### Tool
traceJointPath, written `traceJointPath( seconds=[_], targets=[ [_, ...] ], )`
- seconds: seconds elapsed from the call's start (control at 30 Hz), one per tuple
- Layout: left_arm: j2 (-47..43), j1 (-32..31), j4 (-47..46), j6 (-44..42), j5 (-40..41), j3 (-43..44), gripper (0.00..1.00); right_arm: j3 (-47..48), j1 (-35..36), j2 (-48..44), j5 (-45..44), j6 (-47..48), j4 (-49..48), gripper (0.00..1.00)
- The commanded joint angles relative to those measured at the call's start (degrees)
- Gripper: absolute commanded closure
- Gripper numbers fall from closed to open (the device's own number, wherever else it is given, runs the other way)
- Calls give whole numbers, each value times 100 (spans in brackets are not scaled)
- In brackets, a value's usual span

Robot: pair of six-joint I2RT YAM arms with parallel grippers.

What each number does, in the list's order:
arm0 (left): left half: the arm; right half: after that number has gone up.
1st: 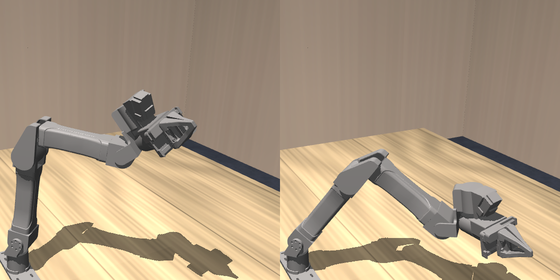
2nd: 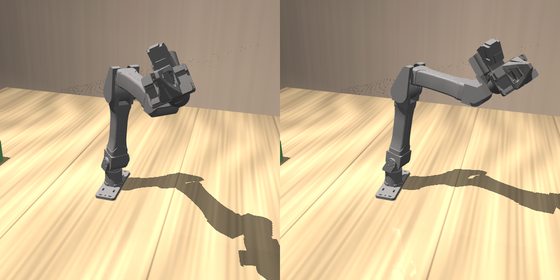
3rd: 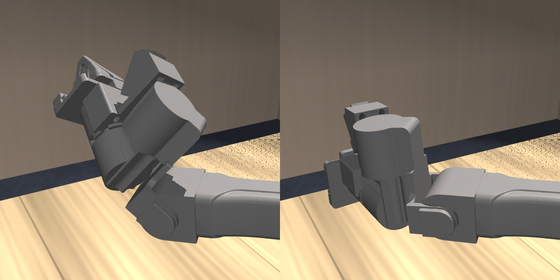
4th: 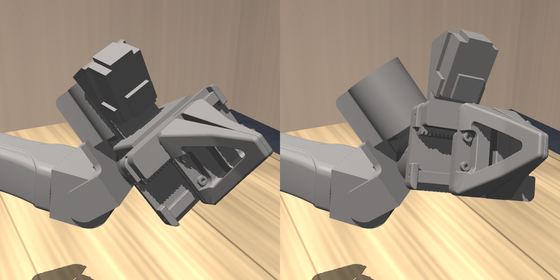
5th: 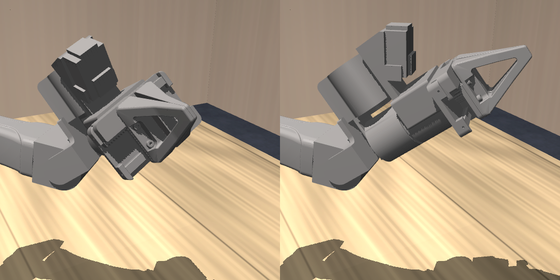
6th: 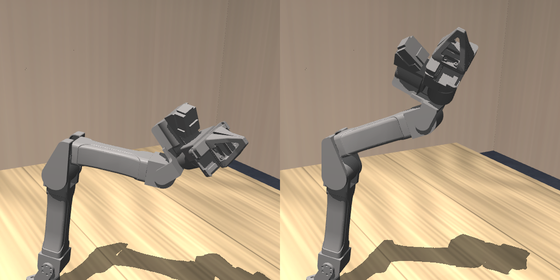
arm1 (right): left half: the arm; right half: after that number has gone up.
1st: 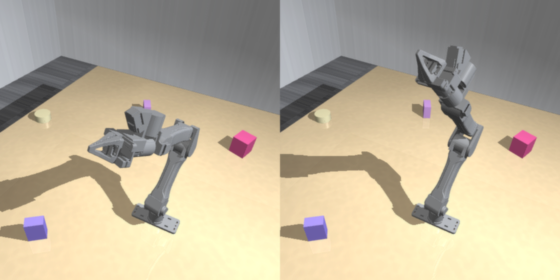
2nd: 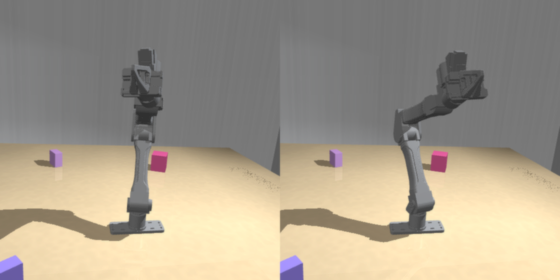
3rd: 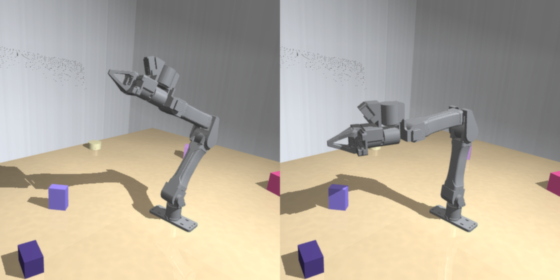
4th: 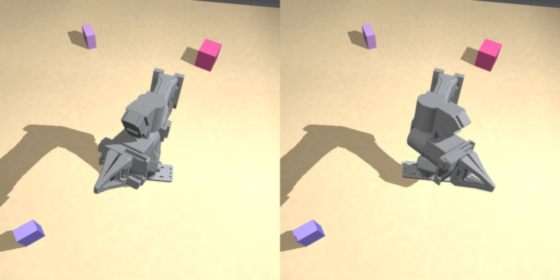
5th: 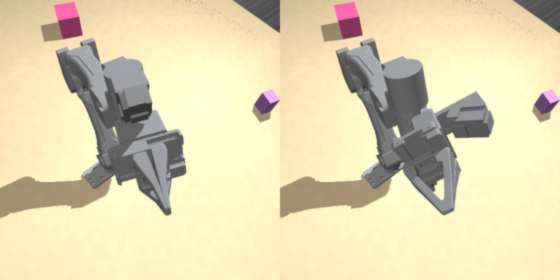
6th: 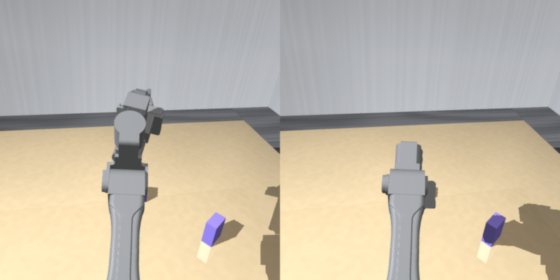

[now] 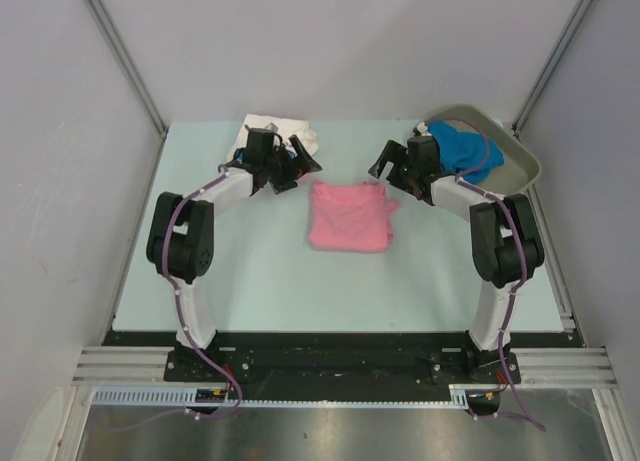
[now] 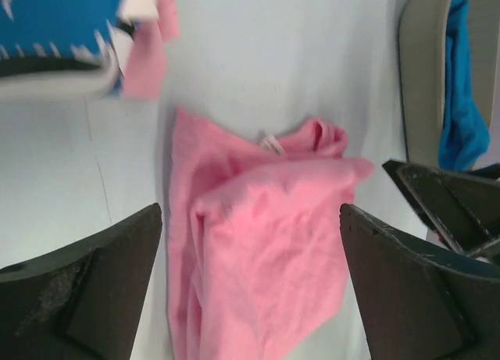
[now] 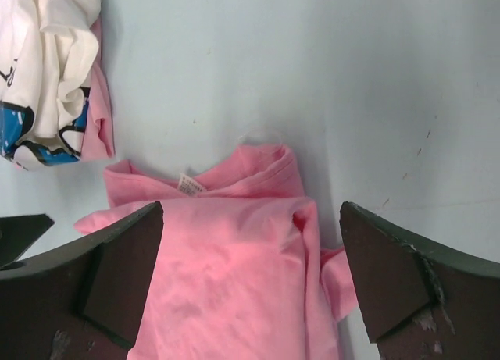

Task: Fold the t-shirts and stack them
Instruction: Fold the tshirt, then neatly place the folded tshirt to the corner

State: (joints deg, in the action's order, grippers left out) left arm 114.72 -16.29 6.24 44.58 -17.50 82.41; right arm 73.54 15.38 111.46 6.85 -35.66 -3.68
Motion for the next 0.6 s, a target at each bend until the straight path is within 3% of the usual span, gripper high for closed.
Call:
traceJointPath(
  seconds=[0.0,0.27,0.47,0.57],
  targets=[
    [-1178,-496,-36,-248,88,-644,0,135,517,-957,-904,674,568,0],
    [-2216,-1349,-361,16,-18,-2088,0,-348,827,-1644,-1063,858,1537,0],
    [-2822,-1420,-255,68,492,-3142,0,-525,1195,-1698,-599,1342,1757,0],
    [-3297,-1420,-334,112,703,-3757,0,-525,1598,-1698,-885,1578,2064,0]
  ],
)
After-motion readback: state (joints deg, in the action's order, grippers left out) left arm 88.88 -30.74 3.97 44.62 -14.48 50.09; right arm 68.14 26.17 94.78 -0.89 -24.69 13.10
